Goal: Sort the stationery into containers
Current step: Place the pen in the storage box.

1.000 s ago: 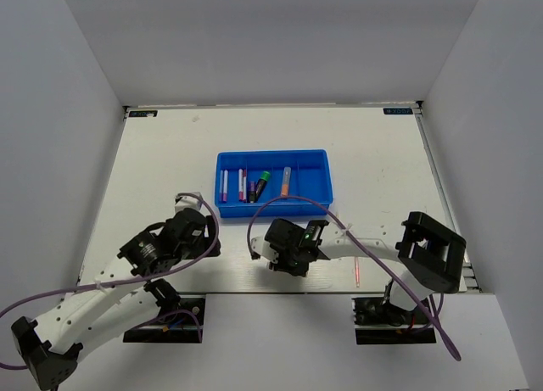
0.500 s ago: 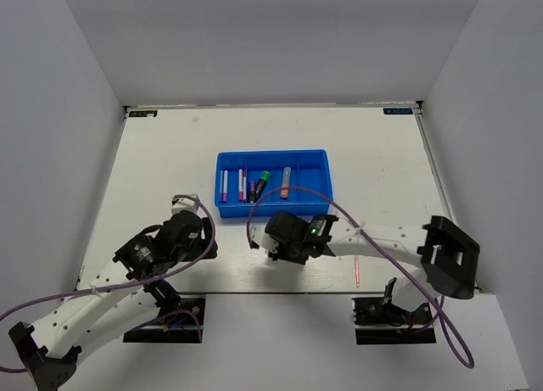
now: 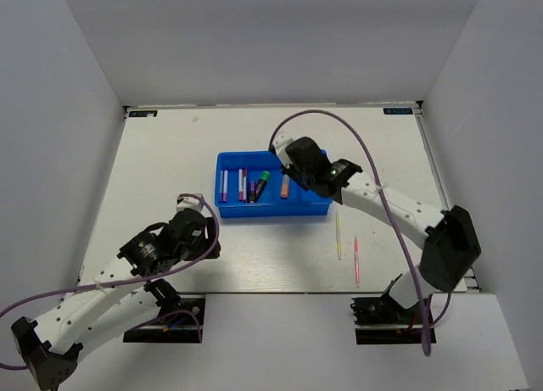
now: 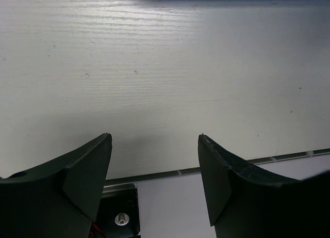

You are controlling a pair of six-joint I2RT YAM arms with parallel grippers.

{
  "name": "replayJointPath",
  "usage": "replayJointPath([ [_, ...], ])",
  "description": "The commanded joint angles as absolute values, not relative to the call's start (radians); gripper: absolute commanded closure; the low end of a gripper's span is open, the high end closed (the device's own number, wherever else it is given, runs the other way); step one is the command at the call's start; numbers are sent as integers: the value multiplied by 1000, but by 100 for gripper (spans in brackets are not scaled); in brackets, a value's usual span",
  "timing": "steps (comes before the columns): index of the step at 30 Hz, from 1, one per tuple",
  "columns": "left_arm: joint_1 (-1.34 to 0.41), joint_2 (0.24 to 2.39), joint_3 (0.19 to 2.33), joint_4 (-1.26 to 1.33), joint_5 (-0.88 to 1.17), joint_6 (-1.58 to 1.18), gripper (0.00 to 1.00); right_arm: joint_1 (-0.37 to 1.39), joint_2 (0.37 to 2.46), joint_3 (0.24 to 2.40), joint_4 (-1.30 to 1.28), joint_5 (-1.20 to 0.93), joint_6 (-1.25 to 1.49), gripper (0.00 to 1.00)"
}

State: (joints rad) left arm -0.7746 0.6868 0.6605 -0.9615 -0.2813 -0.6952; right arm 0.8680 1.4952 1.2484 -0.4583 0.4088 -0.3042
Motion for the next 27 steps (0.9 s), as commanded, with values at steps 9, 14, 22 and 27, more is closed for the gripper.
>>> replayJointPath([
  [9, -787, 730, 670, -893, -238, -678, 22, 634, 1762, 1462, -532, 161, -31, 100],
  [14, -825, 805, 704, -865, -239, -658, 24, 597, 1790, 1445, -554, 106, -9, 68],
  [22, -951, 995, 814, -789, -285, -630, 41, 572, 1726, 1410, -561, 66, -6, 49],
  [27, -1031, 1103, 902, -706, -284, -627, 71, 545, 1607, 1358, -601, 81, 35, 87],
])
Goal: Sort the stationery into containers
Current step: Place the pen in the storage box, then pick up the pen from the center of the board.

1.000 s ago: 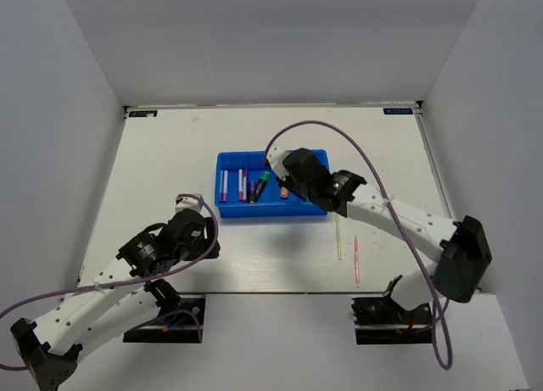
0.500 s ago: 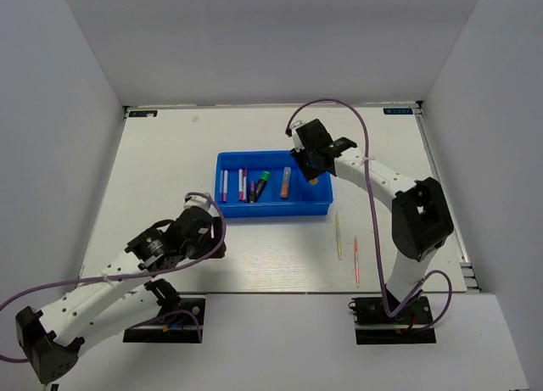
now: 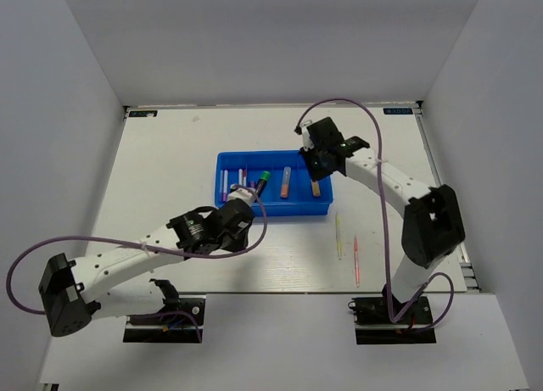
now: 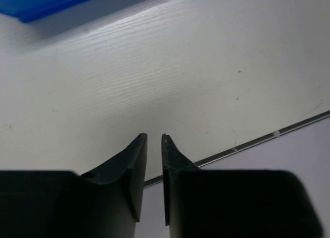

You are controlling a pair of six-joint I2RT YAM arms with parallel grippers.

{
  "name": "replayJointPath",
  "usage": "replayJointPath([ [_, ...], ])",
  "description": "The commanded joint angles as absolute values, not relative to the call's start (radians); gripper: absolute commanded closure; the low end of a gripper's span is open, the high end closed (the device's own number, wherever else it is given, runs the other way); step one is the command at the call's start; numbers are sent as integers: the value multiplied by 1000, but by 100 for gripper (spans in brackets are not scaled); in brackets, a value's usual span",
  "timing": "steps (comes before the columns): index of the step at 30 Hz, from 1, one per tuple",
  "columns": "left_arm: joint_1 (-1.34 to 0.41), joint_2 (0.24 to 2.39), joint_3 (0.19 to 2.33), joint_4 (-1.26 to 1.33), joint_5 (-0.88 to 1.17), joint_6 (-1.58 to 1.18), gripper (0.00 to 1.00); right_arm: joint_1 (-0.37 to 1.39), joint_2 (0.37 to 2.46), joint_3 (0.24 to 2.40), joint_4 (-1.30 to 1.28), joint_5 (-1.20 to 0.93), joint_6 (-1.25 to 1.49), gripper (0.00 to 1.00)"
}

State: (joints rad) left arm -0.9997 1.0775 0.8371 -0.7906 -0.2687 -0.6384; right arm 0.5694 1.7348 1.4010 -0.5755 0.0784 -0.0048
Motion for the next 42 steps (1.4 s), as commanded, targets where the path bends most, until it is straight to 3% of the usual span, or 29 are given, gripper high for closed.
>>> replayJointPath([
  [1, -1040, 1161, 910, -686, -264, -627, 73, 538, 1556, 1339, -594, 92, 41, 99],
  [5, -1084, 1296, 1018, -556, -223, -635, 91, 471, 1410, 1203, -637, 115, 74, 100],
  [8, -1117, 1477, 1142, -512, -195, -635, 93, 373, 1298, 1099, -670, 97, 94, 100],
  [9, -1141, 1546, 1243, -511, -190, -644, 84, 339, 1248, 1047, -699, 84, 94, 86],
  [10, -1150, 1546, 1244, -521, -192, -649, 77, 321, 1235, 1033, -701, 84, 87, 78],
  [12, -1172, 1685, 1379, -550, -198, -661, 70, 275, 1200, 996, -716, 42, 75, 69],
  [13, -1184, 1713, 1415, -561, -202, -676, 64, 224, 1177, 947, -719, 32, 71, 71],
  [14, -1196, 1814, 1487, -584, -230, -690, 48, 207, 1151, 933, -721, 14, 66, 74],
  [17, -1209, 1943, 1632, -663, -256, -759, 45, 137, 1096, 888, -739, -31, 51, 84],
  [29, -1200, 2192, 1862, -729, -244, -874, 48, -61, 974, 756, -727, -169, 8, 84],
  [42, -1192, 2286, 1890, -752, -287, -887, 53, -141, 953, 738, -742, -319, 6, 86],
])
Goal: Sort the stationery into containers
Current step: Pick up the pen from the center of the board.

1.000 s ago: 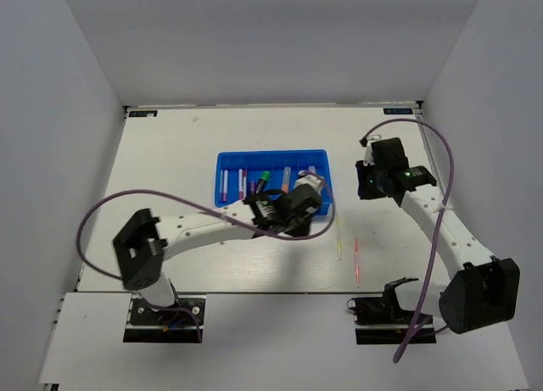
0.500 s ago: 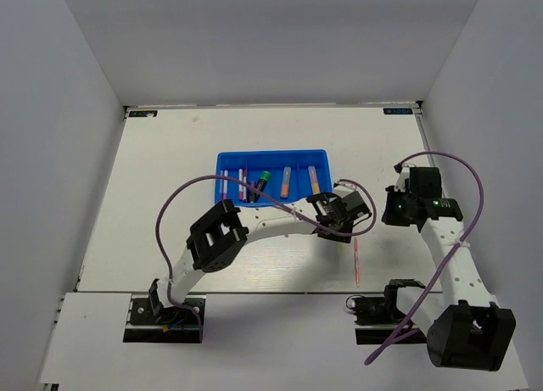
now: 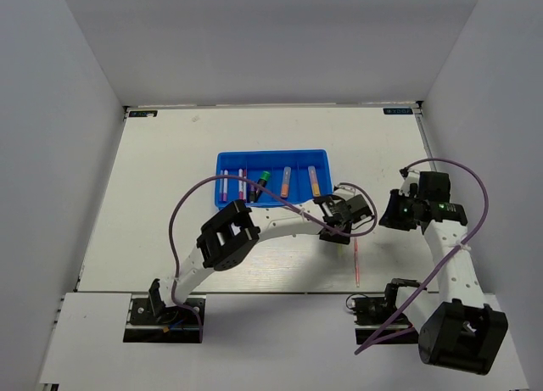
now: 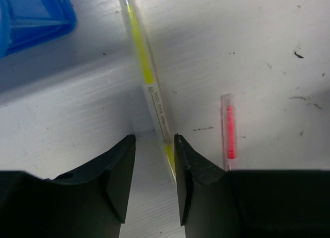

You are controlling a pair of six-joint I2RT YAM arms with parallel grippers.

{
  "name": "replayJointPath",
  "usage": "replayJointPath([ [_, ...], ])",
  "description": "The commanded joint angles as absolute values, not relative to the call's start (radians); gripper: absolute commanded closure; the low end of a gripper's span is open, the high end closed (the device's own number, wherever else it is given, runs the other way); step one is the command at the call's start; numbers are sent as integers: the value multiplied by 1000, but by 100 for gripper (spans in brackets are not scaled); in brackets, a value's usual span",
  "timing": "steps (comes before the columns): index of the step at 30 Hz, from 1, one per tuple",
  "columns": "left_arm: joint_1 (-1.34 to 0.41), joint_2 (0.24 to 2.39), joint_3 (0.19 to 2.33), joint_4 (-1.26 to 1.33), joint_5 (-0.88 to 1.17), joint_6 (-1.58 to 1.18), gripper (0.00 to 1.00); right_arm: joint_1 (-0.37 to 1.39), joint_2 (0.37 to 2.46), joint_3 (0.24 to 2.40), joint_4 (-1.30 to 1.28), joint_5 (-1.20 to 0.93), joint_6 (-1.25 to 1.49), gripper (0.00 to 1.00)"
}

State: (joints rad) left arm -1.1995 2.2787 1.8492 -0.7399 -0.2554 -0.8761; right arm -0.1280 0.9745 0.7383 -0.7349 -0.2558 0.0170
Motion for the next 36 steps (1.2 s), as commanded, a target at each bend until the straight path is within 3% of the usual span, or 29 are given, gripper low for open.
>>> replayJointPath([
  [1, -1193, 2290, 1894, -762, -287, -888, 53, -146, 947, 738, -747, -321, 6, 86],
  [13, -1204, 2342, 1882, -842, -321, -902, 62, -198, 923, 741, -769, -400, 8, 84],
  [31, -1253, 2275, 1559, -960, -373, -876, 68, -235, 917, 749, -778, -466, 5, 84],
  [36, -1253, 2289, 1536, -953, -361, -848, 84, -239, 922, 750, -781, -482, 5, 83],
])
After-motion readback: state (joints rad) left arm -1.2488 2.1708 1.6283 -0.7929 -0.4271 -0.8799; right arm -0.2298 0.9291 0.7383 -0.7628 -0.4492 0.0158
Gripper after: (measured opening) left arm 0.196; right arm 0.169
